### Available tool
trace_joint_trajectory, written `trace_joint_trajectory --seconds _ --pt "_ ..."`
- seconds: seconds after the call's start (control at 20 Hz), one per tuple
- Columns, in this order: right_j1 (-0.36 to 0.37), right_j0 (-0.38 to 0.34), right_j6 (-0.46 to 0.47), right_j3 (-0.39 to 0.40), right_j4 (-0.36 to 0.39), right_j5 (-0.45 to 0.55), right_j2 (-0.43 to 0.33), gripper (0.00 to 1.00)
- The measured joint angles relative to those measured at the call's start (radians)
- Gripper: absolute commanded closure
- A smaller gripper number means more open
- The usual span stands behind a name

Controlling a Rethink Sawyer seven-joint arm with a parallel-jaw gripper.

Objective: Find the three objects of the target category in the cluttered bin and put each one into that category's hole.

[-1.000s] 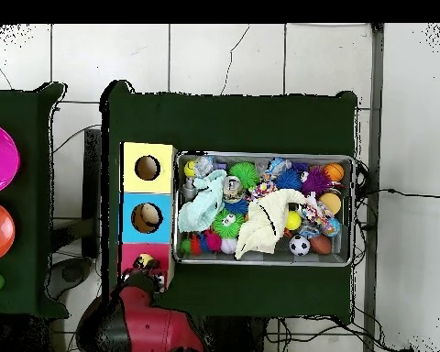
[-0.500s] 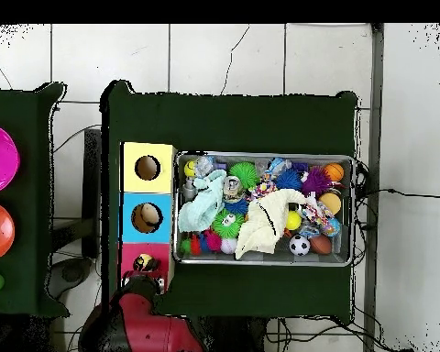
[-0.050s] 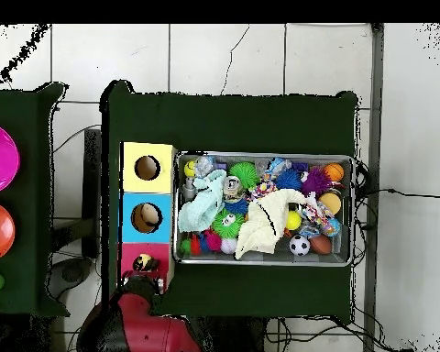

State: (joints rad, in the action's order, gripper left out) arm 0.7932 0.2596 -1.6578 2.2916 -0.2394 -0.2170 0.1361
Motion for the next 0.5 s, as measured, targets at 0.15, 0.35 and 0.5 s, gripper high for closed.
trace_joint_trajectory --seconds 0.15,0.35,0.5 --pt "-0.002 0.016 0.0 0.002 -0.029 0.0 0.005 1.0" --pt "-0.007 0.028 0.0 0.002 -0.052 -0.005 0.007 1.0" --pt "-0.014 0.039 0.0 0.001 -0.069 -0.006 0.005 1.0"
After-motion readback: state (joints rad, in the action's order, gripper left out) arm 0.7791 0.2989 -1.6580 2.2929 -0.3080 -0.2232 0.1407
